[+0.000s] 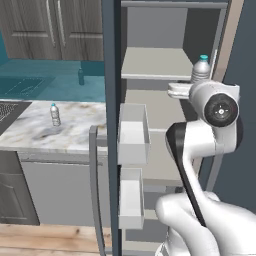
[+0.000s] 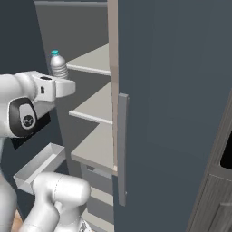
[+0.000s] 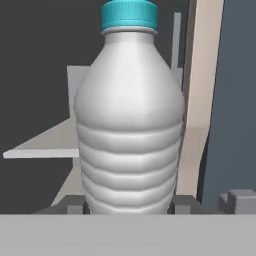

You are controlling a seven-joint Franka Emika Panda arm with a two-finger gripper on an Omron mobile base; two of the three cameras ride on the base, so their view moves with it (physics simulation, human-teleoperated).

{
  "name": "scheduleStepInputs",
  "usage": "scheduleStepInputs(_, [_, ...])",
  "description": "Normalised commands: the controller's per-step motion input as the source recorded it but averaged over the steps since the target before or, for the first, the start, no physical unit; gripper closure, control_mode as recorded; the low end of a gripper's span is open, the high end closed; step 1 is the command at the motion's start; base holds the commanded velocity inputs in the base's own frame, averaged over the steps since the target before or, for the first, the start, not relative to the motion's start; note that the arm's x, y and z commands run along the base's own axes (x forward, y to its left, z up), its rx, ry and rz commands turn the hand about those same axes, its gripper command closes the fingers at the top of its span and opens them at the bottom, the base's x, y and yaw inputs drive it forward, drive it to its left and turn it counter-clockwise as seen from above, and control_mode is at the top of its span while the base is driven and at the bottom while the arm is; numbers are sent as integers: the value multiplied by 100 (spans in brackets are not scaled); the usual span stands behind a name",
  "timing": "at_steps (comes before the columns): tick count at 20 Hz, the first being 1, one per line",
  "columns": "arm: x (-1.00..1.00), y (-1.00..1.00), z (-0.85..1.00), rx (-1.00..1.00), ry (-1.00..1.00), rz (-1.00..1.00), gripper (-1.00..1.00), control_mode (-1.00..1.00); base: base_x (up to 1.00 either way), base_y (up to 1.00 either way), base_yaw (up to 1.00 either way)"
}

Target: Take the bottled waters from the counter and place them in the freezer to freeze. Close the freezer door after placing the bottles.

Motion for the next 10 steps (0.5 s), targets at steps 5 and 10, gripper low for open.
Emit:
scheduleStepInputs(5, [37, 0, 20, -3, 0, 6, 100, -100, 0, 0, 0])
scheduleStepInputs(10, [39, 0, 14, 0, 1, 4, 100, -100, 0, 0, 0])
